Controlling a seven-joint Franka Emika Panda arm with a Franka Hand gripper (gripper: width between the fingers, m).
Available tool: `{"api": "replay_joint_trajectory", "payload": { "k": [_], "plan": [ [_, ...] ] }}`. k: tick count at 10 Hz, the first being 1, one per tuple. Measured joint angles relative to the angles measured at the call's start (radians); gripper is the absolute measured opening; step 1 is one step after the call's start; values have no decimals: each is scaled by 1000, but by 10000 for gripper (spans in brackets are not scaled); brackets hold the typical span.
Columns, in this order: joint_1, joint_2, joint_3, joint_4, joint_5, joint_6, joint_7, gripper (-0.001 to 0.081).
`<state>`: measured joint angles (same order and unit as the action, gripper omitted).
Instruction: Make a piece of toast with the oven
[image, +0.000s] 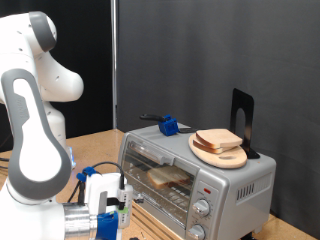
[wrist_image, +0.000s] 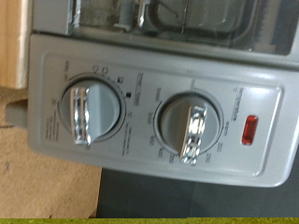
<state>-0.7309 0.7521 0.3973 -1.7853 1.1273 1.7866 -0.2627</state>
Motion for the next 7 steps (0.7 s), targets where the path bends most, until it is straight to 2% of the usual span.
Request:
{"api": "replay_joint_trajectory", "payload": {
  "k": [2,5,7],
  "plan": [
    [14,21,1,29,-19,-12,9,808],
    [70,129,0,184,-79,-25,91,808],
    [97,208,4,297,-81,-32,106,808]
  ]
}}
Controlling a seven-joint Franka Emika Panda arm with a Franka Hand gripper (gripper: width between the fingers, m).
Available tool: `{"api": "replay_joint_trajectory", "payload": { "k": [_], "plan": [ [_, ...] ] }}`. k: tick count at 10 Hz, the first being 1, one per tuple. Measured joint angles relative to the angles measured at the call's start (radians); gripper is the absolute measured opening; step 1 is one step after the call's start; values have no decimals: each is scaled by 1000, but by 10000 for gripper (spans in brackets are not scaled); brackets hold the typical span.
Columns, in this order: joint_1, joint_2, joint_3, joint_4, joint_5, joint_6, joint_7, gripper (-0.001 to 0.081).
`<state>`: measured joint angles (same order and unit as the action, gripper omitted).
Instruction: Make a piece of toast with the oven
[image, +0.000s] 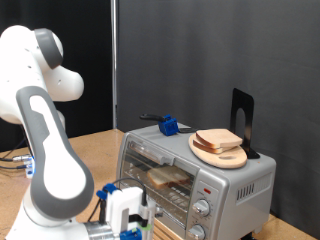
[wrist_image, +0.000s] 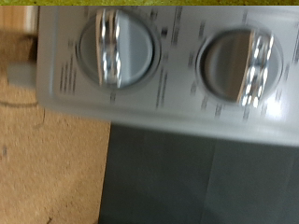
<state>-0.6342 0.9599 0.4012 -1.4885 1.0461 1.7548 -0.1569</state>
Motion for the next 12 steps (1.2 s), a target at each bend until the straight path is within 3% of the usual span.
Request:
{"api": "replay_joint_trajectory", "payload": {
  "k": [2,12],
  "plan": [
    [14,66,6,93,2,-18,17,808],
    [41,67,4,90,-16,-5,49,808]
  ]
}}
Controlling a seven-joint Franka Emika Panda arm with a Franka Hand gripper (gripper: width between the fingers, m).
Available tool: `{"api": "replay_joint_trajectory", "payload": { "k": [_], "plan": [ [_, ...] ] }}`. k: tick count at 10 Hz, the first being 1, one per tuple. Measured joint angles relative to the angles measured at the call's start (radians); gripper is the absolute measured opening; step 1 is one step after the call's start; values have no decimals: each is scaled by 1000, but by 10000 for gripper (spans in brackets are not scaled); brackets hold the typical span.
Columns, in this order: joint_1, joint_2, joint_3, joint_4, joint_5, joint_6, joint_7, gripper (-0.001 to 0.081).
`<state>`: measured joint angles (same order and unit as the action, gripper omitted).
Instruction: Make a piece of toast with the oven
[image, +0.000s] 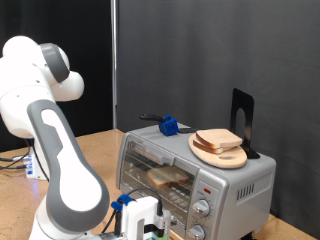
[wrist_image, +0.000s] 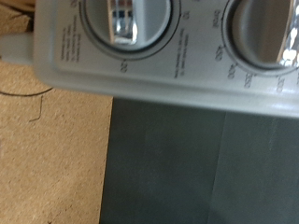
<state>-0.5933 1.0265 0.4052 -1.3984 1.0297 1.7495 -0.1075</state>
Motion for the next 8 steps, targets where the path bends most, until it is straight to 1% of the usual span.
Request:
{"api": "replay_joint_trajectory", "payload": {
  "k": [4,8],
  "plan": [
    [8,12,4,5,4,31,-9,808],
    [31,28,24,5,17,54,-16,808]
  ]
}}
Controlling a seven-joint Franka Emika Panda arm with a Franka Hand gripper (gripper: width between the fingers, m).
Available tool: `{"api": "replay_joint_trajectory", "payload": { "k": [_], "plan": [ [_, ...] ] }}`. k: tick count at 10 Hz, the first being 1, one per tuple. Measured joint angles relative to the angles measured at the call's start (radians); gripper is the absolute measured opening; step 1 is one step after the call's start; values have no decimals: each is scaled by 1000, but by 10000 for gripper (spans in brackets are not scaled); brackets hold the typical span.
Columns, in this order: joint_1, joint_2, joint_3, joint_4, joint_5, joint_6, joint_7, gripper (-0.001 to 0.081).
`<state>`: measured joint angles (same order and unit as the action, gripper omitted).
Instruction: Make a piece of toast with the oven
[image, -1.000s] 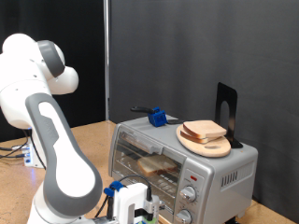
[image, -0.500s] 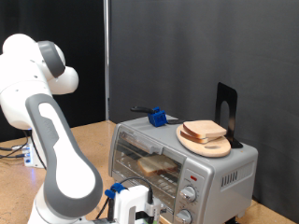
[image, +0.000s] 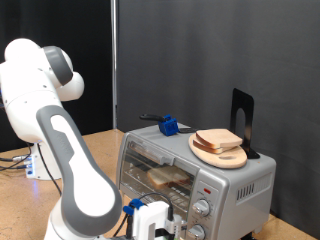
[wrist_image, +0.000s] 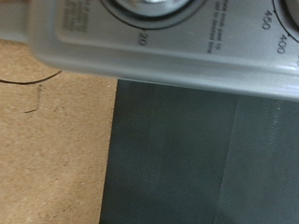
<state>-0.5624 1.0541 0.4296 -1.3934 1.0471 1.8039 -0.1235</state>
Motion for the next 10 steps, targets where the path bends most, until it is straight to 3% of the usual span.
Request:
{"api": "replay_joint_trajectory", "payload": {
  "k": [4,9,10],
  "plan": [
    [7,0,33,-5,10,-2,-1,808],
    [13,0,35,-9,12,6,-1,808],
    [14,0,37,-13,12,6,-1,668]
  ]
}}
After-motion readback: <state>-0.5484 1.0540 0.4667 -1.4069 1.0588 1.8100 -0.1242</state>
